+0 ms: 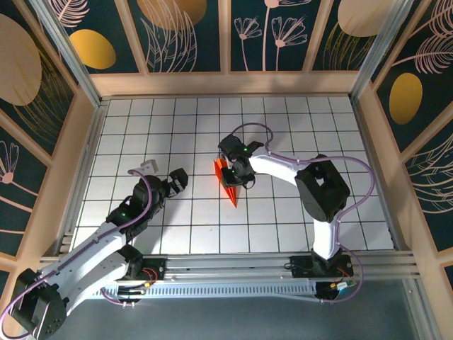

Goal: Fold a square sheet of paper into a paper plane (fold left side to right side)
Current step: Pick up the paper plane at the center of the table.

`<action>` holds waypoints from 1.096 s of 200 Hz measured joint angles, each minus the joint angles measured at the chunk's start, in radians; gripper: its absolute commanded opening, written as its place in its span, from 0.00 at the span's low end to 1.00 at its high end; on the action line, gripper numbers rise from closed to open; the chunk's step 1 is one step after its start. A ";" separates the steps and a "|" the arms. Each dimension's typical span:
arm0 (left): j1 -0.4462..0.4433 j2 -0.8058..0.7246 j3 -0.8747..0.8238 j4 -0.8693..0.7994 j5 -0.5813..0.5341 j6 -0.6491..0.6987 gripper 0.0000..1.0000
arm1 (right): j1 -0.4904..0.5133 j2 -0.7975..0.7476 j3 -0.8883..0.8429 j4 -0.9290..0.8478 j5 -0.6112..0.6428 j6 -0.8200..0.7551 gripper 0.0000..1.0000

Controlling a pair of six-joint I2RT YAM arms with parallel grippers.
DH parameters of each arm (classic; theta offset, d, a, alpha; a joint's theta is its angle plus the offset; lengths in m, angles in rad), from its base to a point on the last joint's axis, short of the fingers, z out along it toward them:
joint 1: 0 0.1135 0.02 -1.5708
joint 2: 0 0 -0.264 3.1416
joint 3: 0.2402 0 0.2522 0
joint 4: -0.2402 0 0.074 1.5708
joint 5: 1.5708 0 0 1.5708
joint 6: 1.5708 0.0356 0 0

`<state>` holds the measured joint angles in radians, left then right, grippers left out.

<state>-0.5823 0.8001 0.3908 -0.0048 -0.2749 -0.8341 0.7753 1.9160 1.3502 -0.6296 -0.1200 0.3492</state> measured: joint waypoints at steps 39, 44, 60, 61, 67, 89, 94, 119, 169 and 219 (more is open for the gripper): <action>0.000 0.000 0.000 0.000 0.000 0.000 0.99 | 0.006 0.003 0.003 0.000 0.008 0.000 0.22; 0.000 0.000 0.000 0.000 0.000 0.000 0.99 | 0.006 0.005 0.003 0.000 0.009 0.000 0.22; 0.000 0.000 0.000 0.000 0.000 0.000 0.99 | 0.008 0.015 0.009 -0.004 0.017 0.000 0.20; 0.000 0.000 0.000 0.000 0.000 0.000 0.99 | 0.008 0.016 0.009 -0.004 0.017 0.000 0.20; 0.000 0.000 0.000 0.000 0.000 0.000 0.99 | 0.009 0.019 0.011 -0.005 0.019 0.000 0.20; 0.000 0.000 0.000 0.000 0.000 0.000 0.99 | 0.013 0.031 0.014 -0.007 0.023 0.000 0.19; 0.000 0.000 0.000 0.000 0.000 0.000 0.99 | 0.013 0.032 0.015 -0.007 0.023 0.000 0.18; 0.000 0.000 -0.002 0.000 0.000 0.000 0.99 | 0.015 0.035 0.020 -0.007 0.023 0.000 0.17; 0.000 0.000 -0.008 0.000 0.000 0.000 0.99 | 0.022 0.058 0.025 -0.006 0.026 0.000 0.16; 0.000 0.000 -0.010 0.000 0.000 0.000 0.99 | 0.025 0.071 0.025 -0.004 0.027 0.001 0.13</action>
<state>-0.5823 0.8001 0.3813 -0.0048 -0.2745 -0.8341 0.8005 1.9873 1.3750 -0.6334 -0.0933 0.3504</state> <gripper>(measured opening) 0.988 0.145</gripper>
